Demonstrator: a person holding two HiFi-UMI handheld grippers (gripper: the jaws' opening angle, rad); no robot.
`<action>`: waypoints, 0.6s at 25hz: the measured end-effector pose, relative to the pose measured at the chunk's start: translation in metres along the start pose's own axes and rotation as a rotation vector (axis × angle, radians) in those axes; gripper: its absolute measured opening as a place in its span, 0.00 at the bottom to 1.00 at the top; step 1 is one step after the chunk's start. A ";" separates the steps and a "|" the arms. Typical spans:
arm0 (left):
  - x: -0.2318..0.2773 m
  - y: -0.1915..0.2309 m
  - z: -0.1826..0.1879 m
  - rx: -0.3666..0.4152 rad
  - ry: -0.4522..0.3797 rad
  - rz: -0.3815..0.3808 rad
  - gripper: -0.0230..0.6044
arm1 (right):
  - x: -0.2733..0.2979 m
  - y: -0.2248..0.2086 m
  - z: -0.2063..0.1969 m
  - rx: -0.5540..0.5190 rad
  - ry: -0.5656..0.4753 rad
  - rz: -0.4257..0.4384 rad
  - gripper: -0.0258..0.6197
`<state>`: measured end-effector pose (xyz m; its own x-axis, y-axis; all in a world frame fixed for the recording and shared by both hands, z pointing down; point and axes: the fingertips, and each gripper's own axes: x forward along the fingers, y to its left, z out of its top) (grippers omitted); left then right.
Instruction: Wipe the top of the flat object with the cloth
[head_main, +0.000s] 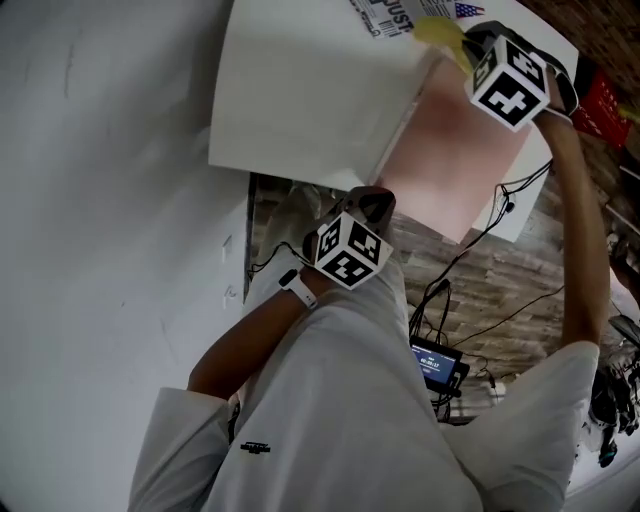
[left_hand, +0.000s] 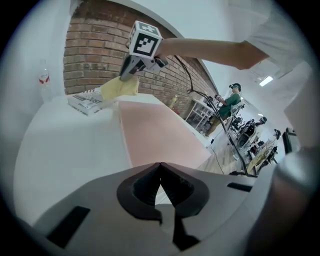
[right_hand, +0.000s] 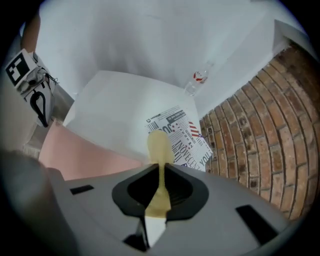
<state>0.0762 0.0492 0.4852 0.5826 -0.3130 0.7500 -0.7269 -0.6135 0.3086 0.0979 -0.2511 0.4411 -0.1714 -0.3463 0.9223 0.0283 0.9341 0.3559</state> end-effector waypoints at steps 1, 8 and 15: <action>-0.006 0.004 0.005 0.013 -0.011 0.002 0.06 | -0.010 0.001 0.002 0.026 -0.018 -0.019 0.10; -0.058 0.045 0.042 0.037 -0.120 0.057 0.06 | -0.088 0.018 0.023 0.220 -0.172 -0.161 0.10; -0.118 0.096 0.059 0.009 -0.248 0.122 0.06 | -0.158 0.036 0.060 0.371 -0.284 -0.340 0.10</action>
<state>-0.0409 -0.0159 0.3920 0.5630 -0.5523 0.6148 -0.7945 -0.5664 0.2188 0.0668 -0.1576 0.2994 -0.3693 -0.6433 0.6706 -0.4130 0.7601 0.5017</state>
